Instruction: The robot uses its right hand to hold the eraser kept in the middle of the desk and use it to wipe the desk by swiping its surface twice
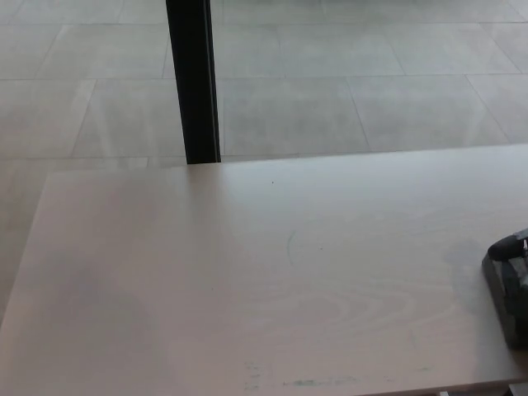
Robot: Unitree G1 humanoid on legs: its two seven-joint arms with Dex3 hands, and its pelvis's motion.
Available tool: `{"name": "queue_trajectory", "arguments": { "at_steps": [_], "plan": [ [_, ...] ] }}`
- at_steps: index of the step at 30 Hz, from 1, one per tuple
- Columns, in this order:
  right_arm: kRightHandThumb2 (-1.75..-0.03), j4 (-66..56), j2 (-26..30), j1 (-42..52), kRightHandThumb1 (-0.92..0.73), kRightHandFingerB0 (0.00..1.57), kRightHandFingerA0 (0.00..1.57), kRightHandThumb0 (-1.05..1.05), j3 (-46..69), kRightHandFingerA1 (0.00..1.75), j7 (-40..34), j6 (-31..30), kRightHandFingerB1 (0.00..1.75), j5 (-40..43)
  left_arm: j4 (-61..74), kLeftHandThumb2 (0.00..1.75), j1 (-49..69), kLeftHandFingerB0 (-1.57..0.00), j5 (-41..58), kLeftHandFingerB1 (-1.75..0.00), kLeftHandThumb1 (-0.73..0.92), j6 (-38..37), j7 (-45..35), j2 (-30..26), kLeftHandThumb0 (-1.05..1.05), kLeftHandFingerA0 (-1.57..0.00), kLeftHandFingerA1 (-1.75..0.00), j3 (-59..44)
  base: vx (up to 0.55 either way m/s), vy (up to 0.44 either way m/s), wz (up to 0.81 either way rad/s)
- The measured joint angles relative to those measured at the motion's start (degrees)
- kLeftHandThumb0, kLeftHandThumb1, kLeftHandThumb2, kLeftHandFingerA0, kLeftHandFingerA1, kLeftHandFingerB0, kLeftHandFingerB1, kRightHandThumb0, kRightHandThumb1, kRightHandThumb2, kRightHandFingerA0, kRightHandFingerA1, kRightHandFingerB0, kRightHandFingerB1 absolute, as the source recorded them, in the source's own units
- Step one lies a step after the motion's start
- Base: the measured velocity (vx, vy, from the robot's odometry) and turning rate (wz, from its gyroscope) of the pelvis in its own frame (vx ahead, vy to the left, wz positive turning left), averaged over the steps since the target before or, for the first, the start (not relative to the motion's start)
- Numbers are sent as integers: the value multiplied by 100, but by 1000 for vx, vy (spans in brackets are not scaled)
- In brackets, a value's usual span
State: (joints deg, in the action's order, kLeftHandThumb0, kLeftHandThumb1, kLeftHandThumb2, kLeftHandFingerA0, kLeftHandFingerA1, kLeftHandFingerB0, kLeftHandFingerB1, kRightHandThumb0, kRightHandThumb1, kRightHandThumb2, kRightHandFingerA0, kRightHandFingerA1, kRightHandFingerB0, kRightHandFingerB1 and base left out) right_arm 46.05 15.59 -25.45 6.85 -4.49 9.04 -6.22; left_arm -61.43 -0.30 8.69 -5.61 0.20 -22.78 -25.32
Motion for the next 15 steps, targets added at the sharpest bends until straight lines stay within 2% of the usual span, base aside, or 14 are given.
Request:
{"name": "queue_trajectory", "arguments": {
  "at_steps": [4,5,8,9,10,11,12,13,14,15],
  "plan": [
    [-97,-54,-1,7,-64,78,98,-35,4,175,5,1,145,22,18,83,21,-68,11,-72,40,-2,-3,0,-46,-80,-81,0,0,0,0],
    [-98,-91,-6,14,-66,77,97,-31,7,175,17,-8,149,39,41,56,35,-71,16,-64,55,-2,-3,0,-39,-77,-74,-1,0,0,0],
    [-91,-259,-10,26,-67,79,99,-31,-19,175,149,-122,148,101,81,56,59,-72,39,-63,55,-1,-13,0,-42,-78,-73,-7,0,0,0],
    [-82,-338,-10,26,-72,78,98,-34,-35,175,202,-176,139,117,80,84,60,-66,40,-71,40,-2,-13,0,-44,-79,-81,-3,0,0,0],
    [-82,-396,-10,27,-72,78,98,-34,-49,175,250,-220,139,131,74,84,59,-66,41,-71,40,-1,-16,0,-44,-79,-81,0,0,0,0],
    [-69,-447,-11,27,-78,78,97,-40,-70,175,309,-272,109,149,64,83,54,-66,44,-71,40,-2,-21,0,-44,-79,-82,0,0,0,0],
    [-64,-524,-10,27,-83,77,96,-44,-81,175,379,-336,87,176,46,83,50,-67,53,-72,41,-2,-28,0,-43,-79,-82,-11,0,0,0],
    [-70,-619,-10,26,-81,73,86,-47,-96,170,478,-420,61,209,34,82,49,-69,59,-72,41,-2,-36,0,-43,-80,-82,-17,0,0,0],
    [-69,-672,-9,26,-78,67,85,-46,-102,161,532,-465,53,227,30,83,48,-67,60,-72,41,-2,-38,0,-43,-79,-82,-17,0,0,0],
    [-66,-786,-7,25,-77,61,83,-51,-108,144,631,-550,47,258,26,83,48,-68,61,-72,41,-2,-39,0,-44,-79,-82,-17,0,0,0]
  ]
}}
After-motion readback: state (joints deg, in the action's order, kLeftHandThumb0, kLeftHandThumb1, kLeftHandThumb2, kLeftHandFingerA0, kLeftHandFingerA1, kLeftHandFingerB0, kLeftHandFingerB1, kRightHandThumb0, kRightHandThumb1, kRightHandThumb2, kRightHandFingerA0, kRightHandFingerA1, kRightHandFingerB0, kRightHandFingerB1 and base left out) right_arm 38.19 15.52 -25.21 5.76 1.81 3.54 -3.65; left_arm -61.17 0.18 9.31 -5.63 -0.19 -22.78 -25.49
